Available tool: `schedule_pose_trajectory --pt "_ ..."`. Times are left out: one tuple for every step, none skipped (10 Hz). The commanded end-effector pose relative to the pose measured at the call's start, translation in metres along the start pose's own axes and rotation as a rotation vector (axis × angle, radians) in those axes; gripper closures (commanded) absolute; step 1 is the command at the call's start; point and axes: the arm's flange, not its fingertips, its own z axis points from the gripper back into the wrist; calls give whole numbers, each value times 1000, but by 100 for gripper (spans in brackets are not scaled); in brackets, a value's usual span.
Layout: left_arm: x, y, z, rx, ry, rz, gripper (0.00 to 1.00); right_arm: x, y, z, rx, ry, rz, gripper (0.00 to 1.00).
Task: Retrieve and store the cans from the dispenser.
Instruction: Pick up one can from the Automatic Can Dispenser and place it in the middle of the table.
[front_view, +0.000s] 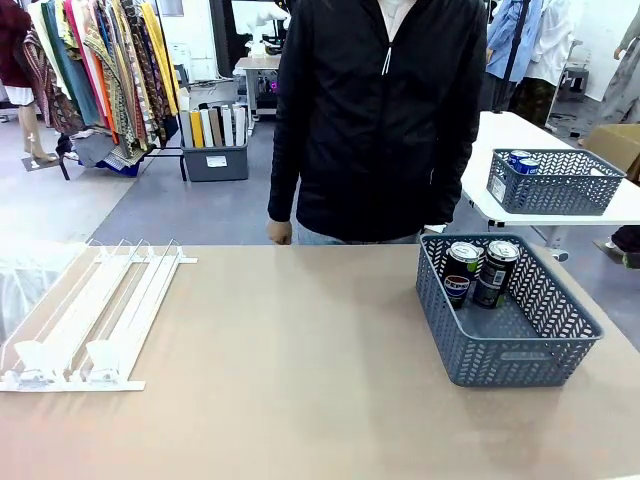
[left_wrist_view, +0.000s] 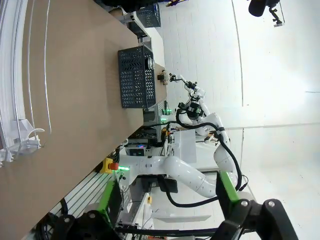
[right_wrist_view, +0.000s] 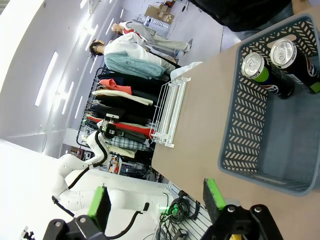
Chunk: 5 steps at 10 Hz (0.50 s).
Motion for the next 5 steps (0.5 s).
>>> schedule_pose_trajectory --pt "-1 -3 -1 -20 -6 0 0 4 4 -2 25 -20 15 0" --pt "-1 -3 -1 -20 -6 0 0 4 4 -2 25 -20 15 0" --pt "-1 -3 -1 -20 -6 0 0 4 4 -2 25 -20 15 0" --pt "-1 -3 -1 -20 -6 0 0 4 4 -2 25 -20 15 0" --pt "-1 -3 -1 -20 -6 0 0 4 4 -2 25 -20 15 0"
